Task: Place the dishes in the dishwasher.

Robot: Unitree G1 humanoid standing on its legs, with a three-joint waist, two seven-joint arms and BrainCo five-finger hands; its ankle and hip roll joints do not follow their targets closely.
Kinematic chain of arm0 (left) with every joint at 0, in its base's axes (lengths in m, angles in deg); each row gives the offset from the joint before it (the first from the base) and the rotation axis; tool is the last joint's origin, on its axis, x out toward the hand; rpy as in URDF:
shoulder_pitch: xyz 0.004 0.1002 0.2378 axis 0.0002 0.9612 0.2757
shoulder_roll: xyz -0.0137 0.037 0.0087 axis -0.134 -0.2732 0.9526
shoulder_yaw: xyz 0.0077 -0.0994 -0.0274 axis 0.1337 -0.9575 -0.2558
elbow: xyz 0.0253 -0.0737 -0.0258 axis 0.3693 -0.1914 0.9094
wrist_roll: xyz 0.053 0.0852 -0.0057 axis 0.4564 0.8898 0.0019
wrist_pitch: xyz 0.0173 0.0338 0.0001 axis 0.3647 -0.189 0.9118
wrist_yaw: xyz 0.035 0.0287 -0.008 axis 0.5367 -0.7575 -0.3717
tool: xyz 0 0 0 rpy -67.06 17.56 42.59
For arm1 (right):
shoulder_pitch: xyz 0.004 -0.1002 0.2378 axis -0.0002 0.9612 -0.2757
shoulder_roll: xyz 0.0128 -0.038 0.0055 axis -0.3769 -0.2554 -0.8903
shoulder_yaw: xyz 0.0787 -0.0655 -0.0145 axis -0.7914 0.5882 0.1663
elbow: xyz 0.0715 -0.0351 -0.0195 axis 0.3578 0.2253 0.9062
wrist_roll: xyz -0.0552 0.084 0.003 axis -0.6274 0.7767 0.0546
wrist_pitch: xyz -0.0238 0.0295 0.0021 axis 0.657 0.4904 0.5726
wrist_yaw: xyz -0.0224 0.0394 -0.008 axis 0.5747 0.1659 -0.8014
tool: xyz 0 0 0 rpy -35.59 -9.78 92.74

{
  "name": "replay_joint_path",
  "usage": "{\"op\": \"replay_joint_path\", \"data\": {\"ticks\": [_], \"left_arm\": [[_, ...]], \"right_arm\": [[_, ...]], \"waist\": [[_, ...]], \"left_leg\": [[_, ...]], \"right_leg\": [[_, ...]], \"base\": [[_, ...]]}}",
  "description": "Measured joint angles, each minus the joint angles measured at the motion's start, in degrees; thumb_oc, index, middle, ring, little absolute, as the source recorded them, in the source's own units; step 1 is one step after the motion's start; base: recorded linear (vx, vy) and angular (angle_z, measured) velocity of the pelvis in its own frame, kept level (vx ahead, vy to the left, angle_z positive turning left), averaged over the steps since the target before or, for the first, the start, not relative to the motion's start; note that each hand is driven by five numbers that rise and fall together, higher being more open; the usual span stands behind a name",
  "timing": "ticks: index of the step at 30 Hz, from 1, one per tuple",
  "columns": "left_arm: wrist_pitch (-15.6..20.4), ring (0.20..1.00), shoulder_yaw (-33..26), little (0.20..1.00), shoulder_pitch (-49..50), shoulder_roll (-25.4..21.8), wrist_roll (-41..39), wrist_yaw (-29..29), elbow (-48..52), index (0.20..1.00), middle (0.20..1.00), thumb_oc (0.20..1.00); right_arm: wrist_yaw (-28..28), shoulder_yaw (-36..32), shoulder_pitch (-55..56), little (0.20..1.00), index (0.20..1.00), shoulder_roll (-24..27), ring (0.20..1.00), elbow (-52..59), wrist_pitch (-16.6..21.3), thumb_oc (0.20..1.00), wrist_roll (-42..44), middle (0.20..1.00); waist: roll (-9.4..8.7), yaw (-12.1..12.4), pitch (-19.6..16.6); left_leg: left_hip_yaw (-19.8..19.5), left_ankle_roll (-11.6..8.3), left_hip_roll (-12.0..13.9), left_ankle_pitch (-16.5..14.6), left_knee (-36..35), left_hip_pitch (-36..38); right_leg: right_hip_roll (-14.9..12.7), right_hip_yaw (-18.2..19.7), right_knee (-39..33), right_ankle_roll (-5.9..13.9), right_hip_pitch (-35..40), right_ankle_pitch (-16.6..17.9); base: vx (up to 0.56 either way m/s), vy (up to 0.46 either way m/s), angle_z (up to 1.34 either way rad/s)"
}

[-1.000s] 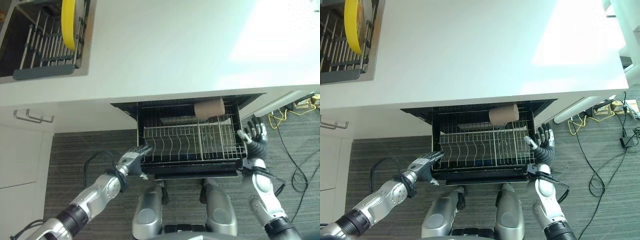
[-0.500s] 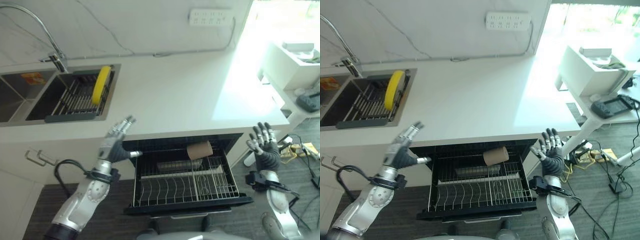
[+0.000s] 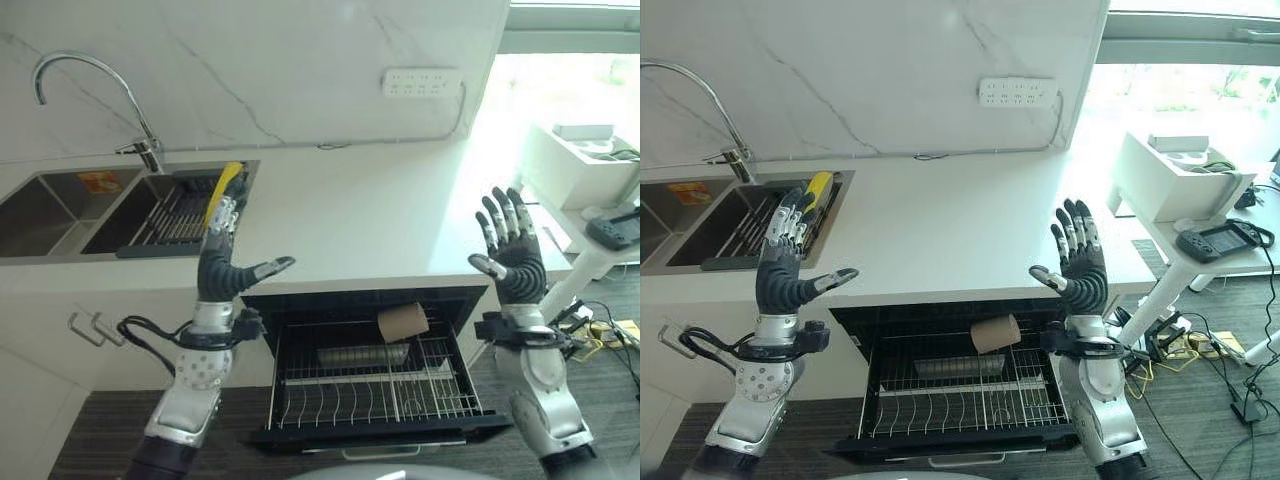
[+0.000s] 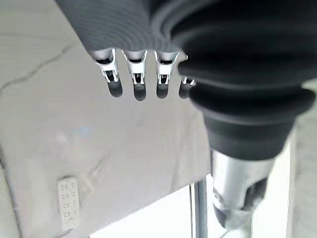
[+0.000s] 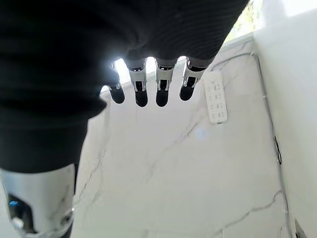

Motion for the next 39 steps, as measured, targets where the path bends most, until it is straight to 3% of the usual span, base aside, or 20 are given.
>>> {"op": "replay_joint_path", "data": {"ticks": [5, 11, 16, 21, 35, 36, 39], "left_arm": [[-1.86, 1.000, 0.73, 1.000, 1.42, -2.69, -4.24, 8.25, -0.71, 1.000, 1.000, 1.000], [-5.63, 1.000, 0.16, 1.000, 4.43, -3.00, -4.28, 11.63, -0.81, 1.000, 1.000, 1.000], [-6.79, 1.000, -1.03, 1.000, 5.42, -3.93, -3.93, 10.76, -1.24, 1.000, 1.000, 1.000], [-10.37, 1.000, -1.01, 1.000, 6.59, -4.82, -3.92, 10.64, -7.63, 1.000, 1.000, 1.000], [-10.45, 1.000, -0.83, 1.000, 6.23, -4.81, -3.85, 11.57, -7.63, 1.000, 1.000, 1.000], [-12.62, 1.000, -1.92, 1.000, 4.86, -2.72, -12.23, 16.41, -7.65, 1.000, 1.000, 1.000], [-13.92, 1.000, -3.50, 1.000, 3.88, -0.27, -15.27, 19.54, -7.55, 1.000, 1.000, 1.000]], "right_arm": [[-2.36, -0.29, 0.36, 1.000, 1.000, 0.16, 1.000, -0.16, -0.44, 1.000, 0.05, 1.000], [-3.98, -0.29, 4.12, 1.000, 1.000, 0.10, 1.000, -1.27, -2.14, 1.000, 0.07, 1.000], [-4.16, -0.29, 4.33, 1.000, 1.000, 0.11, 1.000, -3.05, -2.97, 1.000, -0.01, 1.000], [-4.09, -0.31, 5.49, 1.000, 1.000, 0.10, 1.000, -8.10, -3.15, 1.000, -0.02, 1.000], [-4.11, -0.22, 6.42, 1.000, 1.000, -0.04, 1.000, -10.18, -3.12, 1.000, -0.01, 1.000], [-11.77, -3.02, 5.75, 1.000, 1.000, -1.57, 1.000, -10.24, -4.44, 1.000, 7.17, 1.000], [-16.36, -5.14, 4.70, 1.000, 1.000, -3.63, 1.000, -9.62, -5.64, 1.000, 12.30, 1.000]], "waist": [[-0.25, 0.90, 0.08], [-0.37, 0.86, 0.16], [-0.50, 0.79, 0.23], [-0.43, 0.34, 0.28], [-0.60, 0.20, 1.19], [-0.61, 0.28, 1.15], [-0.76, 0.25, 1.06]], "left_leg": [[-0.31, -0.09, 0.16, -0.07, -0.02, 0.00], [-1.33, 0.01, 0.16, -0.42, -0.03, -0.22], [-1.38, -0.01, 0.15, -0.40, -0.03, -0.29], [-1.30, -0.14, 0.16, -0.30, -0.02, -0.90], [-1.21, -0.25, 0.17, -0.23, -0.03, -0.68], [-1.77, 0.03, -0.63, 0.02, 0.00, -0.86], [-0.84, 0.06, -0.82, 0.04, 0.28, -0.82]], "right_leg": [[0.10, -0.40, 0.00, -0.05, 0.28, -0.21], [0.10, -1.44, 0.00, -0.12, 0.63, -0.56], [0.09, -1.49, 0.00, -0.07, 0.59, -0.66], [0.07, -1.48, 0.00, -0.05, -0.09, -0.70], [0.06, -1.49, -0.01, 0.00, 0.13, -0.74], [0.34, -1.09, 0.02, 0.01, -0.43, -0.69], [0.23, 0.00, 0.02, 0.16, -0.98, -0.56]], "base": [[0.01, -0.011, 0.05], [0.00, -0.005, 0.07], [0.00, 0.000, 0.01], [0.00, 0.000, 0.00], [0.00, 0.002, 0.00], [0.00, 0.042, -0.04], [-0.01, 0.023, -0.15]]}}
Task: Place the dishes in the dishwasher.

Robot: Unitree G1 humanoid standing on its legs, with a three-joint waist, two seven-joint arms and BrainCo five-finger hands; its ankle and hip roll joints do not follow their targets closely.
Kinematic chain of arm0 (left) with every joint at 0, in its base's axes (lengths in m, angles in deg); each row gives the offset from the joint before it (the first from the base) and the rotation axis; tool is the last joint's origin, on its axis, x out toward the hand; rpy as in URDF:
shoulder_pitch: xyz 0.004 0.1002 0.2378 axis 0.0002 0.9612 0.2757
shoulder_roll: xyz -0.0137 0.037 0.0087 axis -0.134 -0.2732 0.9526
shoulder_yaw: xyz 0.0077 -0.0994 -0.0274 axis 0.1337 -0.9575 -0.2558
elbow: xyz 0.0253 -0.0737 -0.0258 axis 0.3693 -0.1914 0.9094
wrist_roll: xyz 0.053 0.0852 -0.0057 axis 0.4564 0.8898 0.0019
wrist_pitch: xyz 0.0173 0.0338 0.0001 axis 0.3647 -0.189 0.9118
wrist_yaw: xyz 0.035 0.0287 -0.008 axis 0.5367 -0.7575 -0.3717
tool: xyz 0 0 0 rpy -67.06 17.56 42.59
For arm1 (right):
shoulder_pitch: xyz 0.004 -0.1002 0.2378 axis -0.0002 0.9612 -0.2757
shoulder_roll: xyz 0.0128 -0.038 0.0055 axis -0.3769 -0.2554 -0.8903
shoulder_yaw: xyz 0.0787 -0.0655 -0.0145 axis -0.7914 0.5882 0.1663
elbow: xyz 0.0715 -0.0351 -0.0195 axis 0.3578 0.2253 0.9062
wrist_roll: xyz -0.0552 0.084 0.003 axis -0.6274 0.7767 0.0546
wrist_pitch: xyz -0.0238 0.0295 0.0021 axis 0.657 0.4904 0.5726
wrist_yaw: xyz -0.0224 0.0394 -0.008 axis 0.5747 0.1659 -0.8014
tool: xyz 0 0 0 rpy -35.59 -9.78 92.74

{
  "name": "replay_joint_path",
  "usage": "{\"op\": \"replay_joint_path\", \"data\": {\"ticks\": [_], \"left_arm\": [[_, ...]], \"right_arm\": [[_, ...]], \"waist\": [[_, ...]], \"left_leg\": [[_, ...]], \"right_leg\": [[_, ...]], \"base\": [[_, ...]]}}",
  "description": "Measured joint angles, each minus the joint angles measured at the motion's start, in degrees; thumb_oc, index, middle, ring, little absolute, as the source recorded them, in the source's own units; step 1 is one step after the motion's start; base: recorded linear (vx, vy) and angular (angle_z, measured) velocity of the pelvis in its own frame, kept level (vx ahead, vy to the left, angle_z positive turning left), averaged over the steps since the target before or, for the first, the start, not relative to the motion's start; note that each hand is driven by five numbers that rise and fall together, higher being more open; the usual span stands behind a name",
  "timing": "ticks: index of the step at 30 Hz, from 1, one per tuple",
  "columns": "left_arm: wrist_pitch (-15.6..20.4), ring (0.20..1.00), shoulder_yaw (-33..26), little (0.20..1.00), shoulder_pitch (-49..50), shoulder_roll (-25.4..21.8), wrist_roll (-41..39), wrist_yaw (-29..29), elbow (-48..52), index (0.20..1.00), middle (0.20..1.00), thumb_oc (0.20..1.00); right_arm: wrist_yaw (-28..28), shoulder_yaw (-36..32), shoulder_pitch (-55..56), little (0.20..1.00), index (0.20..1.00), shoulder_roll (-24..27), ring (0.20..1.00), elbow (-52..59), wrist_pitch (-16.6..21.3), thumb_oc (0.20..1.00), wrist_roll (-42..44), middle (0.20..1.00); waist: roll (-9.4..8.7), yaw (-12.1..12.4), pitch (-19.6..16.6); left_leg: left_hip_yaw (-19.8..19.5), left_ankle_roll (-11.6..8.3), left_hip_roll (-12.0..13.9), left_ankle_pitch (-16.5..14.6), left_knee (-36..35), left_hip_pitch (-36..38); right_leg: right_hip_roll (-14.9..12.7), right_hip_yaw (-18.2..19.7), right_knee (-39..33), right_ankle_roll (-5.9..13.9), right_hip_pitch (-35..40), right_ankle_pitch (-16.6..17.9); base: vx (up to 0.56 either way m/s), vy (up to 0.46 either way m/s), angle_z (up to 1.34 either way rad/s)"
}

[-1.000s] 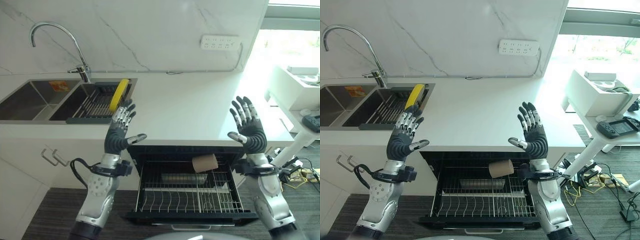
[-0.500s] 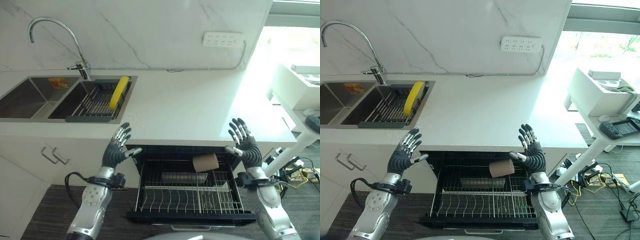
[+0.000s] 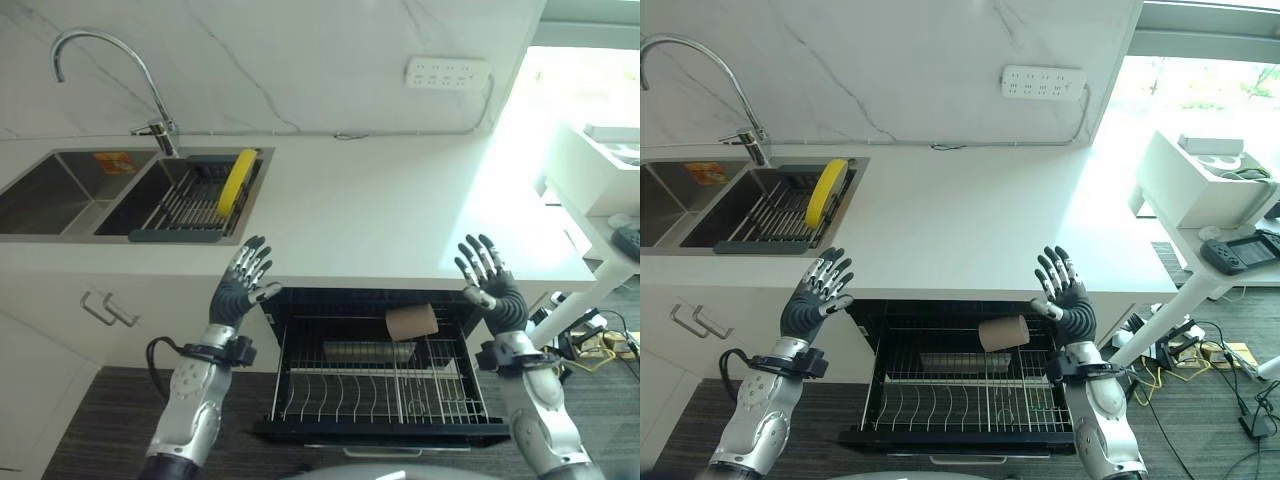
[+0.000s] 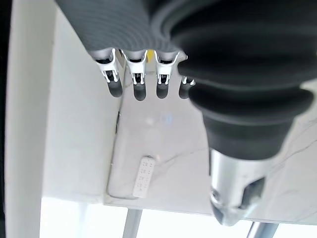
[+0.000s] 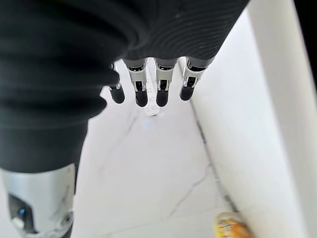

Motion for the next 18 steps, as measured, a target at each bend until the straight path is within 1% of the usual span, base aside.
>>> {"op": "replay_joint_path", "data": {"ticks": [1, 4, 7, 10, 13, 14, 16, 17, 18], "left_arm": [[-0.22, 1.000, -0.24, 1.000, -0.01, -0.19, 0.00, 0.17, 0.00, 1.000, 1.000, 1.000], [-0.28, 1.000, -0.31, 1.000, -0.70, -0.29, 0.00, 0.17, 0.03, 1.000, 1.000, 1.000], [-0.28, 1.000, -0.71, 1.000, -0.68, -0.28, 0.01, -0.42, 0.03, 1.000, 1.000, 1.000], [-0.28, 1.000, -3.04, 1.000, -0.31, -0.07, 0.02, -1.28, 0.03, 1.000, 1.000, 1.000], [-0.26, 1.000, -4.47, 1.000, 1.25, -0.09, 0.10, -2.06, 0.02, 1.000, 1.000, 1.000], [-0.22, 1.000, -4.74, 1.000, 3.32, -0.07, 0.29, -2.12, 0.16, 1.000, 1.000, 1.000], [-0.19, 1.000, -4.58, 1.000, 2.91, 0.16, 0.28, -1.91, -0.05, 1.000, 1.000, 1.000], [-0.07, 1.000, -3.74, 1.000, 0.02, 0.67, 0.65, -1.74, -0.93, 1.000, 1.000, 1.000], [0.05, 1.000, -3.25, 1.000, -2.54, 0.50, 0.80, -1.53, -1.55, 1.000, 1.000, 1.000]], "right_arm": [[-0.50, -0.04, 0.02, 1.000, 1.000, 0.01, 1.000, -0.02, -0.11, 1.000, 0.23, 1.000], [-0.86, -0.12, 0.06, 1.000, 1.000, 0.05, 1.000, -0.20, -2.42, 1.000, 0.10, 1.000], [-0.26, -0.20, 0.03, 1.000, 1.000, 0.18, 1.000, -0.19, -3.18, 1.000, -0.15, 1.000], [0.83, -0.43, 0.05, 1.000, 1.000, 0.31, 1.000, -0.18, -4.62, 1.000, -1.41, 1.000], [1.03, -0.94, 0.11, 1.000, 1.000, 0.37, 1.000, -0.17, -5.00, 1.000, -2.20, 1.000], [1.01, -2.24, 1.20, 1.000, 1.000, 0.48, 1.000, 0.17, -5.88, 1.000, -2.20, 1.000], [1.12, -2.76, 1.65, 1.000, 1.000, 1.30, 1.000, 0.01, -6.15, 1.000, -2.22, 1.000], [1.73, -3.73, 0.42, 1.000, 1.000, 2.73, 1.000, -0.06, -6.24, 1.000, -2.19, 1.000], [2.40, -4.55, -1.66, 1.000, 1.000, 3.59, 1.000, 0.04, -6.23, 1.000, -2.10, 1.000]], "waist": [[-0.07, -0.06, 0.02], [-0.06, -0.27, 0.00], [-0.09, -0.17, -0.02], [0.00, -0.05, -0.08], [0.40, 0.16, -0.33], [0.99, 0.37, -0.69], [1.21, 0.50, -0.59], [0.78, 0.76, 0.33], [0.95, 1.07, 1.34]], "left_leg": [[0.20, 0.01, -0.02, 0.01, 0.05, -0.11], [0.76, 0.03, 0.05, 0.00, 0.06, 0.23], [0.92, 0.02, 0.36, 0.00, 0.06, 0.61], [1.05, -0.01, 0.81, 0.01, 0.05, 0.71], [0.95, -0.12, 0.99, 0.09, 0.05, 0.66], [0.77, -0.15, 0.98, 0.14, 0.11, 0.51], [0.50, -0.22, 0.87, 0.14, 3.44, -2.65], [-2.28, -0.50, 0.91, -0.52, 6.52, -5.41], [-2.41, 1.10, 1.82, -2.87, 12.47, -8.06]], "right_leg": [[0.00, 0.18, 0.00, 0.00, -0.25, 0.07], [0.05, 0.66, -0.01, 0.04, -0.21, 0.21], [0.30, 0.93, -0.02, 0.03, 0.01, 0.20], [0.66, 1.27, -0.06, 0.00, 0.04, 0.22], [1.09, 1.33, -0.04, -0.07, 0.11, 0.15], [1.21, 1.32, -0.02, 0.36, 0.32, -0.53], [0.56, -0.31, 0.29, 0.35, -0.23, -0.74], [-1.35, -1.70, 2.50, -0.80, -1.98, -0.04], [-2.81, -1.73, 5.47, -0.90, -3.63, -0.99]], "base": [[-0.01, 0.005, -0.17], [-0.01, -0.039, -0.08], [-0.01, -0.087, -0.04], [0.02, -0.125, -0.04], [0.00, -0.090, 0.02], [-0.12, 0.064, 0.14], [-0.23, 0.283, 0.43], [-0.22, 0.467, 0.56], [-0.16, 0.607, 0.40]]}}
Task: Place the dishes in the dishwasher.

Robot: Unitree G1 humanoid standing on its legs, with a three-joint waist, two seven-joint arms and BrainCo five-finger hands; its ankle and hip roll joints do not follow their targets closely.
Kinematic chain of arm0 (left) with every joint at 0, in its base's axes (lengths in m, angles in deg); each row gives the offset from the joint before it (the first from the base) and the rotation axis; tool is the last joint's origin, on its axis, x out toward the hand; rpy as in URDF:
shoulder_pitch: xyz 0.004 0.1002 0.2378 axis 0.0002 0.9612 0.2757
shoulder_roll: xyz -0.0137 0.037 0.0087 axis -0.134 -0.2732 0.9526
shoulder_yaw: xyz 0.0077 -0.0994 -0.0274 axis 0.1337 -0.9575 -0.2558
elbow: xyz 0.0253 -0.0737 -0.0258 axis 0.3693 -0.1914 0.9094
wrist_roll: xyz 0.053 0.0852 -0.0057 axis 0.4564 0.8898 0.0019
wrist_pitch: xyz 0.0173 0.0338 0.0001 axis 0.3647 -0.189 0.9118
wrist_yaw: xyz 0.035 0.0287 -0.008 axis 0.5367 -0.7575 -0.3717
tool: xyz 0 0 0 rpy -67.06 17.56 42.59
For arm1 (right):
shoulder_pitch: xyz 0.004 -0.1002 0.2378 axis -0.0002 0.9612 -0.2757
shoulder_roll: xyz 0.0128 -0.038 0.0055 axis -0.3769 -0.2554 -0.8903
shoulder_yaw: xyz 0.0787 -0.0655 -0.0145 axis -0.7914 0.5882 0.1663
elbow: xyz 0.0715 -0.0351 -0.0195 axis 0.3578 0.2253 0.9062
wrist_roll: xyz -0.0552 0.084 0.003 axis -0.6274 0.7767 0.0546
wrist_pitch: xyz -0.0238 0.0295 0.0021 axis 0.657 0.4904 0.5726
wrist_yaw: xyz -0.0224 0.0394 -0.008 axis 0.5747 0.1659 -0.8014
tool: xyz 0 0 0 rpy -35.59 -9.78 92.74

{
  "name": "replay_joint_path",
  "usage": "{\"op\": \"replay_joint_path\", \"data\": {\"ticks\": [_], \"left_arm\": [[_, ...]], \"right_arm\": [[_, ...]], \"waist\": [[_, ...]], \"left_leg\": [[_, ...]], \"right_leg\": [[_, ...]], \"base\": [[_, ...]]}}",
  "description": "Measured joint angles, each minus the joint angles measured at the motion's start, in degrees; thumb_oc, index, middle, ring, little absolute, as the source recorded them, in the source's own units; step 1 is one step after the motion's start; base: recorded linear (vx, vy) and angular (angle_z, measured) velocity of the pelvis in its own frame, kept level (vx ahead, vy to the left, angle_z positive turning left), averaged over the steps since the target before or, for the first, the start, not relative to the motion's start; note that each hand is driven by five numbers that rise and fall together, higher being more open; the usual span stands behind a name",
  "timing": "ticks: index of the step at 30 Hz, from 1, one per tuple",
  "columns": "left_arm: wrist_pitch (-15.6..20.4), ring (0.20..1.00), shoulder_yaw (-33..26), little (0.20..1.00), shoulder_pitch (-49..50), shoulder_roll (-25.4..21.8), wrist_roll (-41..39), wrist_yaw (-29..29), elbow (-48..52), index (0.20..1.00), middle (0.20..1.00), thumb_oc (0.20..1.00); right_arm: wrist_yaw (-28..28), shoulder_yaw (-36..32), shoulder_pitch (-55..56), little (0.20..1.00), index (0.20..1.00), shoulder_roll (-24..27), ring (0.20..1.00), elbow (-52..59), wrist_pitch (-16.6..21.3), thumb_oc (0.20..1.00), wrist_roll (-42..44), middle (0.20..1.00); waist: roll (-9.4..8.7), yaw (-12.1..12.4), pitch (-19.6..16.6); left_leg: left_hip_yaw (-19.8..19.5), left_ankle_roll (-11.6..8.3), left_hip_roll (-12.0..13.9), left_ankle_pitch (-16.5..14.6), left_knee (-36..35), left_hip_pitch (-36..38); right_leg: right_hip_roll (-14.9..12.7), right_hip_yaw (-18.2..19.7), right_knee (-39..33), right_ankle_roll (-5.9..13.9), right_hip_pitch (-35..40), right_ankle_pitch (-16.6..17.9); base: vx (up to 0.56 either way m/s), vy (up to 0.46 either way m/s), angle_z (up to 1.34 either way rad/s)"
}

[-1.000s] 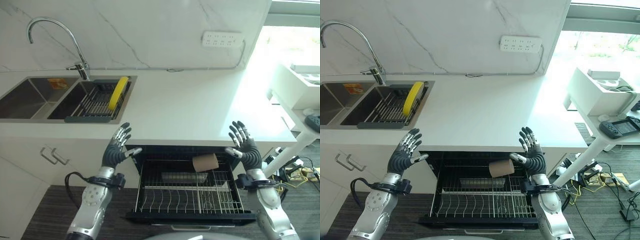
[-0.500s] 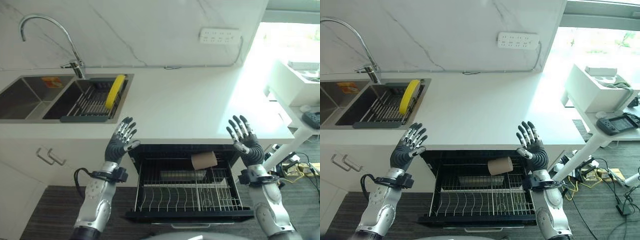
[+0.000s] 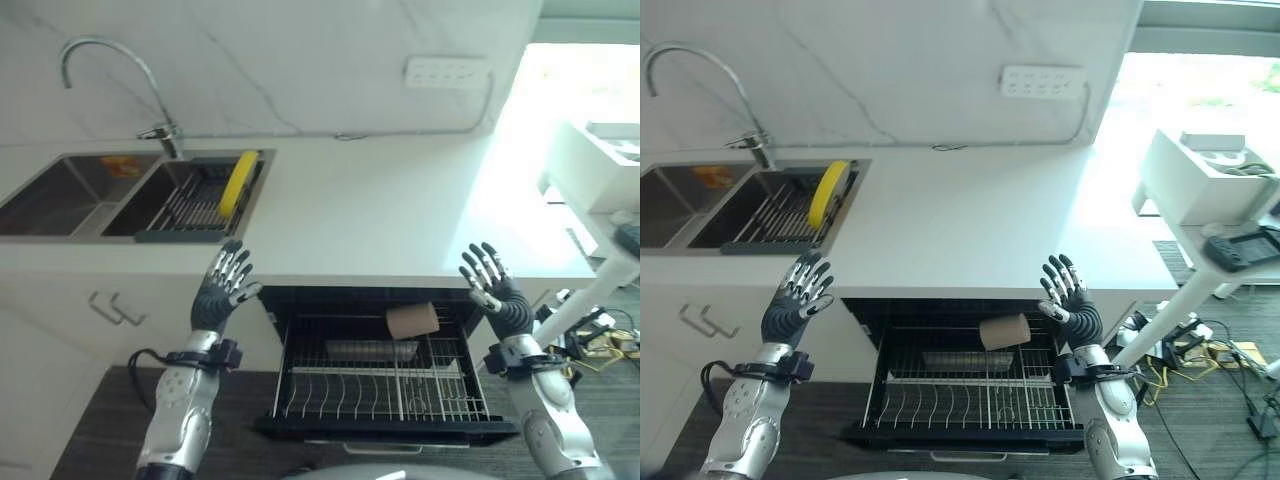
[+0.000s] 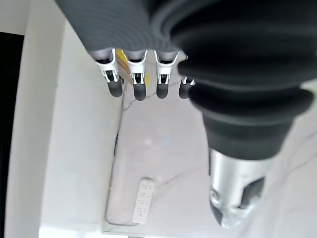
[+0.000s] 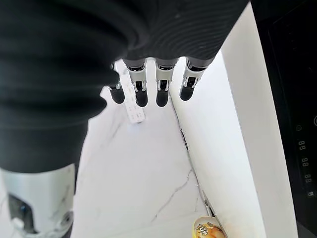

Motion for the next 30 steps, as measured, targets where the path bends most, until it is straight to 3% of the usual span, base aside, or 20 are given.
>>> {"op": "replay_joint_path", "data": {"ticks": [3, 4, 5, 6, 7, 8, 9, 10, 12, 13, 14, 16, 17, 18, 19, 21, 25, 27, 29, 30], "left_arm": [[3.33, 1.000, 0.29, 1.000, -2.66, -0.49, 1.44, -0.79, -1.96, 1.000, 1.000, 1.000], [3.46, 1.000, 0.31, 1.000, -2.62, -0.46, 1.48, -0.87, -2.08, 1.000, 1.000, 1.000], [3.67, 1.000, 0.79, 1.000, -3.81, -0.08, 1.69, -0.86, -2.79, 1.000, 1.000, 1.000], [3.81, 1.000, 0.90, 1.000, -4.70, -1.31, 2.10, -0.80, -2.37, 1.000, 1.000, 1.000], [4.59, 1.000, 2.26, 1.000, -6.31, -4.32, 2.07, -0.15, -2.94, 1.000, 1.000, 1.000], [4.64, 1.000, 3.27, 1.000, -6.63, -5.07, 1.98, 0.49, -4.33, 1.000, 1.000, 1.000], [4.47, 1.000, 3.39, 1.000, -7.39, -5.13, 2.10, 1.25, -6.41, 1.000, 1.000, 1.000], [4.67, 1.000, 3.05, 1.000, -8.19, -6.74, 3.04, 1.52, -6.47, 1.000, 1.000, 1.000], [4.63, 1.000, 1.29, 1.000, -6.42, -10.61, 4.82, 1.93, -6.32, 1.000, 1.000, 1.000], [4.46, 1.000, -0.40, 1.000, -3.80, -10.40, 5.87, 2.24, -6.07, 1.000, 1.000, 1.000], [4.38, 1.000, -2.44, 1.000, -0.05, -9.95, 6.03, 2.36, -5.07, 1.000, 1.000, 1.000], [4.76, 1.000, -2.97, 1.000, -0.95, -8.98, 6.03, 1.51, -2.32, 1.000, 1.000, 1.000], [4.57, 1.000, -2.39, 1.000, -1.72, -8.26, 6.04, 1.23, -1.37, 1.000, 1.000, 1.000], [3.73, 1.000, -0.23, 1.000, -2.93, -6.18, 6.18, 0.58, -0.57, 1.000, 1.000, 1.000], [3.30, 1.000, 2.32, 1.000, -3.02, -4.99, 7.04, 0.20, -0.50, 1.000, 1.000, 1.000], [2.36, 1.000, 3.58, 1.000, -1.79, -4.65, 8.34, 0.27, -0.52, 1.000, 1.000, 1.000], [2.00, 1.000, 3.06, 1.000, -2.03, -4.69, 8.35, 1.21, -2.10, 1.000, 1.000, 1.000], [2.02, 1.000, 3.00, 1.000, -1.28, -4.67, 8.36, 1.19, -1.55, 1.000, 1.000, 1.000], [2.11, 1.000, 2.95, 1.000, 0.14, -5.80, 8.32, 1.02, -1.46, 1.000, 1.000, 1.000], [2.11, 1.000, 3.00, 1.000, 0.77, -5.32, 8.30, 0.94, -1.67, 1.000, 1.000, 1.000]], "right_arm": [[1.13, -0.10, -4.58, 1.000, 1.000, -0.28, 1.000, -0.33, 0.76, 1.000, 0.05, 1.000], [1.16, -0.37, -4.23, 1.000, 1.000, -0.17, 1.000, -0.22, 0.80, 1.000, 0.05, 1.000], [1.22, -2.87, -2.81, 1.000, 1.000, -0.15, 1.000, -0.30, 1.38, 1.000, 0.04, 1.000], [1.86, -4.71, -2.08, 1.000, 1.000, -1.15, 1.000, -0.11, 1.43, 1.000, 0.05, 1.000], [2.81, -7.43, -1.93, 1.000, 1.000, -2.74, 1.000, -0.07, 1.56, 1.000, 0.03, 1.000], [3.35, -8.61, -1.90, 1.000, 1.000, -3.14, 1.000, -0.35, 1.48, 1.000, 0.02, 1.000], [3.22, -8.73, 0.28, 1.000, 1.000, -5.00, 1.000, -0.68, 1.78, 1.000, 0.03, 1.000], [3.07, -8.73, 2.36, 1.000, 1.000, -7.29, 1.000, -0.59, 1.79, 1.000, 0.04, 1.000], [2.22, -7.49, 0.27, 1.000, 1.000, -10.72, 1.000, -0.48, 1.55, 1.000, 0.03, 1.000], [1.98, -6.03, 0.77, 1.000, 1.000, -11.22, 1.000, 0.02, 1.43, 1.000, 0.01, 1.000], [1.68, -5.05, 3.10, 1.000, 1.000, -10.87, 1.000, 2.59, 1.54, 1.000, 0.01, 1.000], [1.93, -4.47, 1.64, 1.000, 1.000, -6.23, 1.000, 4.45, 3.08, 1.000, 0.01, 1.000], [2.30, -4.21, 0.73, 1.000, 1.000, -5.45, 1.000, 4.58, 3.15, 1.000, 0.00, 1.000], [3.62, -3.13, 0.45, 1.000, 1.000, -6.45, 1.000, 4.47, 3.27, 1.000, 0.01, 1.000], [4.19, -1.35, 0.48, 1.000, 1.000, -6.59, 1.000, 4.30, 3.45, 1.000, -0.05, 1.000], [4.87, -1.90, 0.34, 1.000, 1.000, -6.34, 1.000, 3.79, 4.49, 1.000, 0.02, 1.000], [5.59, -3.48, 1.44, 1.000, 1.000, -5.56, 1.000, -1.37, 5.46, 1.000, 0.94, 1.000], [5.61, -3.69, 1.73, 1.000, 1.000, -5.73, 1.000, -1.11, 5.46, 1.000, 1.06, 1.000], [5.62, -3.34, 0.94, 1.000, 1.000, -6.01, 1.000, -1.13, 5.52, 1.000, 1.04, 1.000], [5.67, -3.53, 0.01, 1.000, 1.000, -5.35, 1.000, -1.80, 5.58, 1.000, 1.05, 1.000]], "waist": [[0.92, -1.74, 1.26], [0.98, -2.60, 1.38], [0.96, -2.68, 2.08], [0.19, -3.05, 3.32], [-2.34, -4.26, 4.98], [-1.68, -3.72, 6.01], [-2.31, -3.39, 6.10], [-3.96, -1.70, 5.69], [-4.90, -1.24, 6.92], [-4.82, -0.89, 7.54], [-3.05, 0.25, 6.85], [-3.27, -0.56, 3.51], [-2.89, -0.55, 3.48], [-2.66, -0.33, 2.95], [-3.30, -0.91, 1.70], [-3.02, -1.71, 0.33], [1.04, -3.24, -1.63], [1.04, -2.83, -1.66], [-3.61, -1.63, -1.41], [-4.29, -0.95, -1.08]], "left_leg": [[-8.80, -5.08, 9.03, -4.37, 4.78, 0.91], [-7.77, -4.78, 11.31, -4.65, 3.57, 1.10], [-6.57, -7.70, 13.16, -6.58, 5.13, 0.36], [-2.57, -11.25, 14.60, -8.84, 9.24, -1.90], [5.34, -11.56, 13.59, -8.13, 20.05, -7.24], [6.23, -7.43, 10.55, -13.96, 28.00, -11.25], [6.69, -5.94, 7.19, -15.47, 28.97, -12.25], [7.64, -2.52, 3.82, -15.76, 28.46, -14.01], [10.93, 4.43, -0.94, -14.33, 26.53, -12.24], [12.12, 6.80, -2.13, -13.09, 21.56, -7.48], [12.96, 8.41, -2.59, -8.65, 10.75, -1.71], [14.37, 6.23, -5.37, -4.29, -5.43, 2.66], [13.58, 5.81, -5.55, -1.52, -6.99, 2.84], [12.39, 5.65, -6.75, 0.38, -9.31, 4.33], [12.38, 5.35, -8.14, 0.56, -9.95, 4.97], [11.32, 5.89, -10.78, -0.14, -10.64, 5.26], [9.28, 6.72, -11.91, 0.10, -10.28, 6.10], [9.50, 4.28, -11.19, -1.41, -7.90, 5.80], [9.34, 3.54, -12.93, -1.50, 5.72, -0.32], [9.48, 2.18, -12.37, -0.61, 15.70, -4.99]], "right_leg": [[-4.00, 2.65, 8.94, 2.40, -4.48, -3.16], [-5.89, 3.62, 11.03, 3.67, -6.15, -3.17], [-8.79, 3.94, 12.72, 6.07, -7.11, -2.05], [-12.34, 4.39, 14.15, 6.90, -7.92, -1.64], [-18.65, 4.97, 13.02, 7.93, -7.55, 2.41], [-21.67, 7.66, 9.67, 3.02, -7.55, 12.06], [-22.43, 10.25, 8.37, 2.53, -7.42, 13.92], [-23.27, 8.46, 5.48, -1.61, -7.08, 18.56], [-23.94, 8.29, 7.00, -6.03, -8.61, 26.87], [-23.14, 6.61, 13.01, -1.11, -9.46, 22.44], [-17.53, 1.83, 23.60, 3.40, -11.09, 9.37], [-5.92, -1.05, 29.00, 4.24, -13.30, -2.15], [-2.36, -0.20, 28.50, 3.18, -12.92, -5.46], [4.91, 3.30, 26.99, 0.64, -11.19, -11.08], [9.02, 4.17, 23.89, -1.08, -9.77, -12.44], [11.30, 5.91, 19.18, -2.32, -9.50, -12.27], [11.81, 8.32, 14.26, -2.89, -8.11, -11.44], [12.17, 7.24, 12.49, -4.61, -7.17, -10.60], [9.68, 8.65, 12.20, -12.47, -7.64, -10.00], [8.73, 9.97, 12.64, -13.17, -7.51, -11.13]], "base": [[-0.20, 0.929, -0.01], [-0.31, 1.191, 0.09], [-0.28, 1.072, 0.36], [-0.18, 0.734, 0.72], [-0.14, 0.687, 0.64], [-0.09, 0.478, 0.58], [-0.08, 0.625, 0.36], [-0.05, 0.668, 0.45], [-0.09, 0.822, -0.05], [-0.08, 0.537, -0.62], [0.00, 0.387, -0.27], [0.09, 0.324, 0.52], [0.10, 0.175, 1.02], [0.17, 0.158, 0.97], [0.17, 0.106, 0.89], [0.20, 0.060, 0.48], [0.16, -0.089, 0.15], [0.10, -0.136, 0.05], [0.10, -0.052, -0.12], [0.20, 0.165, -0.58]]}}
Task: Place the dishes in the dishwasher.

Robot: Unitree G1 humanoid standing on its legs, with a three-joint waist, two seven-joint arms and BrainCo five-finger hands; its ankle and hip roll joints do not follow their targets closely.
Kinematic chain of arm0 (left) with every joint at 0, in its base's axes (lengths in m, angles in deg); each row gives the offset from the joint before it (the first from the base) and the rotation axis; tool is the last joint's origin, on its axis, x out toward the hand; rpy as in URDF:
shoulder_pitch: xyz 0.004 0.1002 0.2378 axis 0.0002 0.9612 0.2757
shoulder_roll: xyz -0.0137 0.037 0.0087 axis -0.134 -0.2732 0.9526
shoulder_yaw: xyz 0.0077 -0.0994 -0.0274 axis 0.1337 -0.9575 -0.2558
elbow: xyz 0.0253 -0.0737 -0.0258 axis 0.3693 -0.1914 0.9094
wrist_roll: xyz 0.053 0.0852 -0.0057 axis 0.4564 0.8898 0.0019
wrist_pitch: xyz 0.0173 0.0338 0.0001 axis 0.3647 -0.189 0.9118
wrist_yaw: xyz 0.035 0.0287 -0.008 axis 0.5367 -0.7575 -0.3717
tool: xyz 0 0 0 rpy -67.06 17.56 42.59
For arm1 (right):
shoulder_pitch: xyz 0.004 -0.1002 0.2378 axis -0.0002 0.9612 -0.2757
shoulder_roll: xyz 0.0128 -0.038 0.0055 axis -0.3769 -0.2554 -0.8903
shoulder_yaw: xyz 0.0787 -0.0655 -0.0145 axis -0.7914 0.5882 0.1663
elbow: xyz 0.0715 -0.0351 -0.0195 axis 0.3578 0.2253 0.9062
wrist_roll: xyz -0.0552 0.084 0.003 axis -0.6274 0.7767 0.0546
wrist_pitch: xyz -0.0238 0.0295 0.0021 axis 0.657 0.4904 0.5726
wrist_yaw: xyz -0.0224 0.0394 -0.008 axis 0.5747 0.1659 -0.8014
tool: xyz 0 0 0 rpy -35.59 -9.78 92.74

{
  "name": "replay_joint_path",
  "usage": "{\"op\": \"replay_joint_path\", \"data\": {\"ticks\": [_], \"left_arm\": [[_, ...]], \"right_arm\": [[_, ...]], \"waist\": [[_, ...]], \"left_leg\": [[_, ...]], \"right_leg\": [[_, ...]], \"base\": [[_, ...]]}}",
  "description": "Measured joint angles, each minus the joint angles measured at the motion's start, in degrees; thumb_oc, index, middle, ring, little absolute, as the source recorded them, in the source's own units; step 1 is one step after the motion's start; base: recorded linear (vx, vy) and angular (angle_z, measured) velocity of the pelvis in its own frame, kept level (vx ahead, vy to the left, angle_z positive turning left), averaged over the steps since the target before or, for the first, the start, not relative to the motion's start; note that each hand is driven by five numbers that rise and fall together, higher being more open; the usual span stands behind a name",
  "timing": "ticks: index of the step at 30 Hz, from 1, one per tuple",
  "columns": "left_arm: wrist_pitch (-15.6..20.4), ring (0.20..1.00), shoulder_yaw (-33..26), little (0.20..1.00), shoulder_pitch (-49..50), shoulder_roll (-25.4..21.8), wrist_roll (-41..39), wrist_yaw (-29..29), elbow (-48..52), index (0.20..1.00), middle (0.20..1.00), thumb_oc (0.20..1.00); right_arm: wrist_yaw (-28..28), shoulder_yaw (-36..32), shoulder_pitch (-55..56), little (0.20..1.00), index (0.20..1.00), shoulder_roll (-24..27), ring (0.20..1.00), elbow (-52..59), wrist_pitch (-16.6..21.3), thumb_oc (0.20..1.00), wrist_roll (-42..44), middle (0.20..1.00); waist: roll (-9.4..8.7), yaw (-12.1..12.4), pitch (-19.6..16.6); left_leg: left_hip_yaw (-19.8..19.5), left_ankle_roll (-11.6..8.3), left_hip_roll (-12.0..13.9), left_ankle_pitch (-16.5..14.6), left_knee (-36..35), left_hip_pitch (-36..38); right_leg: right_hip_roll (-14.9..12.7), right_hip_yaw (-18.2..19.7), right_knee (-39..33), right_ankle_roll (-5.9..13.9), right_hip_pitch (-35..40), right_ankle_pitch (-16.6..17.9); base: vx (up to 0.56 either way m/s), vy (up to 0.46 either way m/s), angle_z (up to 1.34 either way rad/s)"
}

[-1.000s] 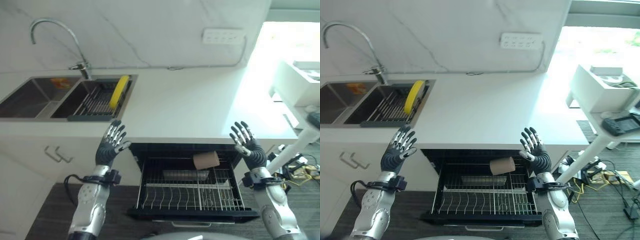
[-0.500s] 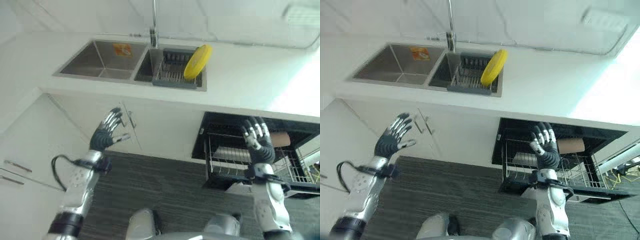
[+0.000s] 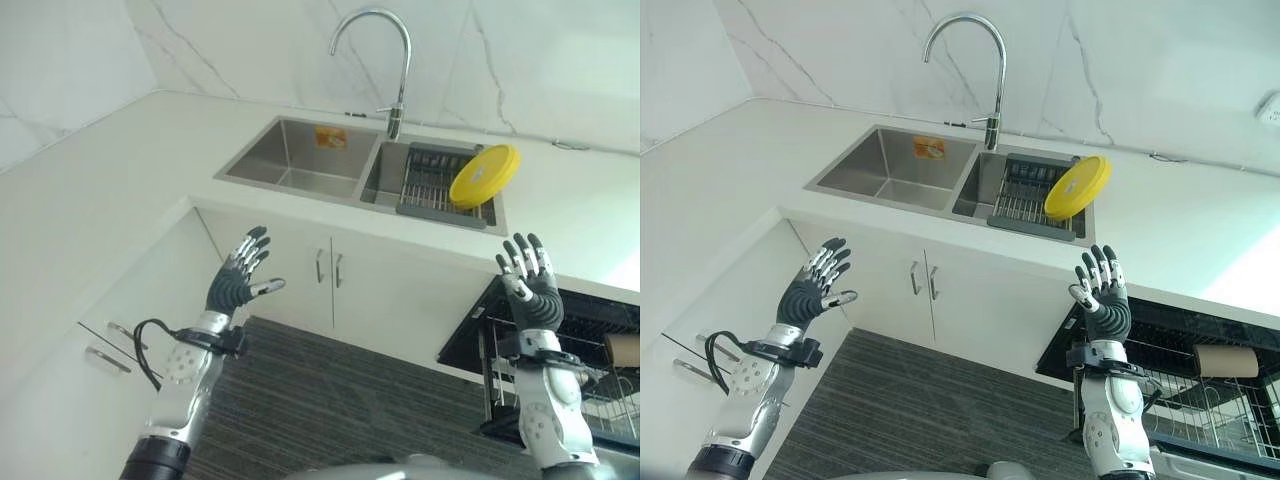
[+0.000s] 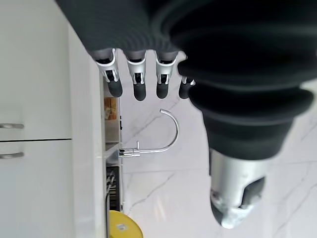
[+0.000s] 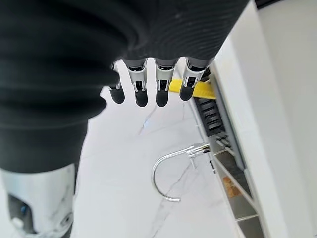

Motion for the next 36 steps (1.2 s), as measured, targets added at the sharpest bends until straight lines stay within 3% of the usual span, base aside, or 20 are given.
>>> {"op": "replay_joint_path", "data": {"ticks": [1, 4, 6, 8, 10, 11, 12, 13, 14, 16, 17, 22, 24, 26, 28, 30, 32, 33, 34, 36], "left_arm": [[0.12, 1.000, -0.76, 1.000, 0.77, -0.37, -0.07, 0.00, 0.08, 1.000, 1.000, 1.000], [0.37, 1.000, -2.47, 1.000, 0.86, -0.44, -0.06, 0.12, 0.20, 1.000, 1.000, 1.000], [0.38, 1.000, -2.01, 1.000, 0.02, 1.64, -0.06, 0.59, -1.13, 1.000, 1.000, 1.000], [0.92, 1.000, -2.02, 1.000, -0.78, 4.46, -0.08, 1.96, -2.63, 1.000, 1.000, 1.000], [1.02, 1.000, -1.97, 1.000, -0.69, 3.77, -0.07, 1.85, -3.82, 1.000, 1.000, 1.000], [0.81, 1.000, -1.79, 1.000, -0.91, 3.08, -0.06, 1.80, -2.80, 1.000, 1.000, 1.000], [0.88, 1.000, -1.93, 1.000, -0.77, 0.92, -0.06, 1.81, -0.72, 1.000, 1.000, 1.000], [1.17, 1.000, -2.47, 1.000, -0.95, -0.99, -0.06, 1.81, -0.06, 1.000, 1.000, 1.000], [1.14, 1.000, -2.68, 1.000, -0.57, -1.04, -0.06, 1.82, -0.07, 1.000, 1.000, 1.000], [1.00, 1.000, -2.79, 1.000, -0.89, -1.40, -0.04, 1.81, -0.09, 1.000, 1.000, 1.000], [0.22, 1.000, -2.01, 1.000, -0.98, -1.41, 0.03, 1.76, -0.25, 1.000, 1.000, 1.000], [-0.92, 1.000, -1.55, 1.000, -0.86, -1.65, 2.28, 2.00, -0.16, 1.000, 1.000, 1.000], [-1.14, 1.000, -1.52, 1.000, -0.92, -1.64, 2.81, 1.98, -0.20, 1.000, 1.000, 1.000], [-1.20, 1.000, -1.55, 1.000, -0.77, -1.76, 4.73, 1.97, -0.28, 1.000, 1.000, 1.000], [-1.19, 1.000, -1.59, 1.000, 0.34, -2.91, 5.12, 1.48, -0.24, 1.000, 1.000, 1.000], [-1.36, 1.000, -2.18, 1.000, 0.88, -3.53, 5.21, 0.69, -0.32, 1.000, 1.000, 1.000], [-2.49, 1.000, -1.95, 1.000, -1.11, -3.17, 5.22, 0.05, -1.46, 1.000, 1.000, 1.000], [-2.92, 1.000, -1.60, 1.000, -2.41, -2.67, 5.23, -0.34, -1.89, 1.000, 1.000, 1.000], [-3.35, 1.000, -1.12, 1.000, -2.91, -2.21, 5.31, -1.16, -2.20, 1.000, 1.000, 1.000], [-3.52, 1.000, -1.55, 1.000, -1.16, -2.32, 5.65, -1.96, -0.56, 1.000, 1.000, 1.000]], "right_arm": [[0.07, -0.02, -1.61, 1.000, 1.000, 0.36, 1.000, -0.62, 0.07, 1.000, 0.01, 1.000], [0.29, 0.33, -1.60, 1.000, 1.000, 0.05, 1.000, -0.44, 0.12, 1.000, -0.04, 1.000], [1.15, 0.63, -2.71, 1.000, 1.000, 0.86, 1.000, -0.49, 0.16, 1.000, -0.10, 1.000], [1.33, -0.92, -2.66, 1.000, 1.000, 2.90, 1.000, -0.52, 0.12, 1.000, -0.07, 1.000], [1.04, -0.12, -1.70, 1.000, 1.000, 3.00, 1.000, -0.36, 0.13, 1.000, -0.04, 1.000], [0.89, -0.27, -1.04, 1.000, 1.000, 2.49, 1.000, -0.35, -0.10, 1.000, 0.00, 1.000], [0.68, -0.33, -0.23, 1.000, 1.000, 0.95, 1.000, 0.20, -0.09, 1.000, 0.00, 1.000], [0.03, -0.41, 0.23, 1.000, 1.000, -0.44, 1.000, 1.69, -0.03, 1.000, 0.00, 1.000], [-0.18, -0.22, 0.41, 1.000, 1.000, -0.64, 1.000, 1.74, -0.07, 1.000, 0.00, 1.000], [-0.15, -0.25, 0.52, 1.000, 1.000, -1.44, 1.000, 1.90, -0.05, 1.000, 0.00, 1.000], [-0.11, -0.23, 0.51, 1.000, 1.000, -1.92, 1.000, 1.89, -0.06, 1.000, 0.00, 1.000], [0.78, 0.01, 0.00, 1.000, 1.000, -1.92, 1.000, 1.89, -0.01, 1.000, -0.02, 1.000], [1.70, 0.49, -0.04, 1.000, 1.000, -1.86, 1.000, 1.88, 0.06, 1.000, -0.04, 1.000], [2.17, 1.76, -0.01, 1.000, 1.000, -1.69, 1.000, 1.92, 0.70, 1.000, -0.08, 1.000], [2.16, 2.25, 0.21, 1.000, 1.000, -2.05, 1.000, 1.86, 0.96, 1.000, -0.31, 1.000], [1.64, 3.42, -0.05, 1.000, 1.000, -1.86, 1.000, 1.84, 1.06, 1.000, -1.08, 1.000], [1.45, 4.36, 0.04, 1.000, 1.000, -1.90, 1.000, 1.52, 1.07, 1.000, -1.20, 1.000], [1.62, 4.16, -0.29, 1.000, 1.000, -1.82, 1.000, 1.51, 1.06, 1.000, -1.16, 1.000], [1.75, 4.22, -1.24, 1.000, 1.000, -1.95, 1.000, 1.22, 1.05, 1.000, -1.16, 1.000], [1.70, 4.36, -1.67, 1.000, 1.000, -1.90, 1.000, 1.30, 1.01, 1.000, -1.17, 1.000]], "waist": [[0.10, 1.31, 0.40], [0.64, 0.00, 0.46], [1.78, 0.42, 1.27], [6.22, 1.71, 3.24], [7.10, 2.56, 2.98], [6.84, 2.51, 3.04], [4.52, 2.53, 2.80], [2.20, 1.85, 2.57], [1.72, 2.28, 2.38], [0.31, 2.20, 1.85], [-0.41, 2.19, 1.55], [-0.15, 2.54, 1.54], [0.97, 2.25, 1.71], [2.43, 1.23, 2.54], [2.98, 1.31, 2.93], [2.63, 1.90, 2.83], [2.20, 0.93, 2.65], [1.51, 1.02, 2.54], [1.70, 0.65, 2.53], [0.94, 1.65, 2.12]], "left_leg": [[-2.26, 0.00, 5.13, -2.57, 12.34, -8.44], [-9.39, -0.67, 10.11, -4.03, -6.41, -2.67], [-16.03, -5.33, 11.07, 0.00, -26.91, 2.18], [-13.42, -6.15, 13.37, 1.98, -26.10, 2.57], [-6.02, -5.66, 11.70, 1.95, -21.44, 1.49], [-6.67, -5.46, 10.26, 2.10, -22.81, 2.61], [-6.84, -5.35, 7.97, 2.15, -25.30, 4.44], [-7.21, -1.93, 5.01, 4.39, -25.23, 5.22], [-7.39, -1.65, 4.04, 4.25, -25.30, 6.09], [-7.53, 1.87, 3.08, 4.60, -25.27, 6.00], [-7.48, 3.81, 2.48, 4.67, -25.23, 6.27], [-7.66, 4.36, 2.74, 5.50, -27.04, 8.21], [-7.78, 4.64, 3.87, 5.31, -27.05, 8.31], [-7.53, 5.52, 4.76, 4.00, -27.09, 9.87], [-5.26, 6.46, 4.78, 2.99, -27.30, 11.13], [-2.96, 5.31, 4.00, 3.08, -27.10, 10.87], [-3.40, 4.84, 3.10, 2.16, -25.81, 9.82], [-3.47, 5.06, 2.69, 1.79, -25.10, 9.77], [-4.56, 4.20, 3.43, 0.45, -23.18, 9.62], [-5.23, 2.05, 6.46, -0.24, -21.84, 10.06]], "right_leg": [[-0.08, 0.79, -1.75, 2.19, 1.13, 0.05], [-0.30, 1.81, -3.65, 5.44, 1.83, 0.66], [-1.17, 5.65, -10.13, 6.98, 3.16, 4.26], [-2.46, 7.69, -13.04, 8.74, 6.26, 5.49], [-6.65, 7.31, -14.97, 10.78, 8.36, 4.37], [-7.03, 5.11, -12.14, 11.69, 7.90, 4.15], [-7.38, 4.24, -11.61, 10.66, 8.13, 3.47], [-8.99, 5.26, -12.41, 12.31, 9.37, 3.90], [-9.80, 5.92, -13.45, 12.81, 10.25, 3.59], [-9.89, 4.34, -13.14, 14.10, 10.87, 4.57], [-10.23, 4.20, -12.92, 16.23, 11.14, 6.44], [-9.51, 2.86, -12.08, 16.65, 11.38, 7.12], [-8.25, 2.89, -6.32, 16.66, 8.35, 7.14], [-7.80, 3.21, 7.63, 16.94, 2.34, 7.26], [-10.01, 2.23, 18.65, 18.08, -4.49, 8.09], [-14.18, -3.82, 8.05, 17.48, -5.25, 7.15], [-17.76, -1.86, -13.54, 20.49, -2.05, 12.01], [-19.51, -1.85, -18.65, 22.08, -1.45, 15.06], [-21.77, -1.81, -17.67, 21.92, -1.66, 19.88], [-18.25, -2.28, -12.01, 20.19, 0.04, 19.60]], "base": [[0.21, 0.227, -0.77], [0.26, 0.276, -0.58], [0.20, 0.290, -0.33], [0.16, 0.317, -0.24], [0.17, 0.284, -0.51], [0.16, 0.223, -0.30], [0.12, 0.158, -0.25], [0.13, 0.170, -0.44], [0.12, 0.159, -0.42], [0.10, 0.146, -0.23], [0.07, 0.126, -0.01], [0.04, 0.136, -0.02], [0.04, 0.210, -0.04], [0.07, 0.134, -0.14], [0.13, -0.140, -0.43], [0.22, -0.419, -0.50], [0.21, -0.497, -0.02], [0.15, -0.464, 0.29], [0.17, -0.537, 0.31], [0.18, -0.542, 0.27]]}}
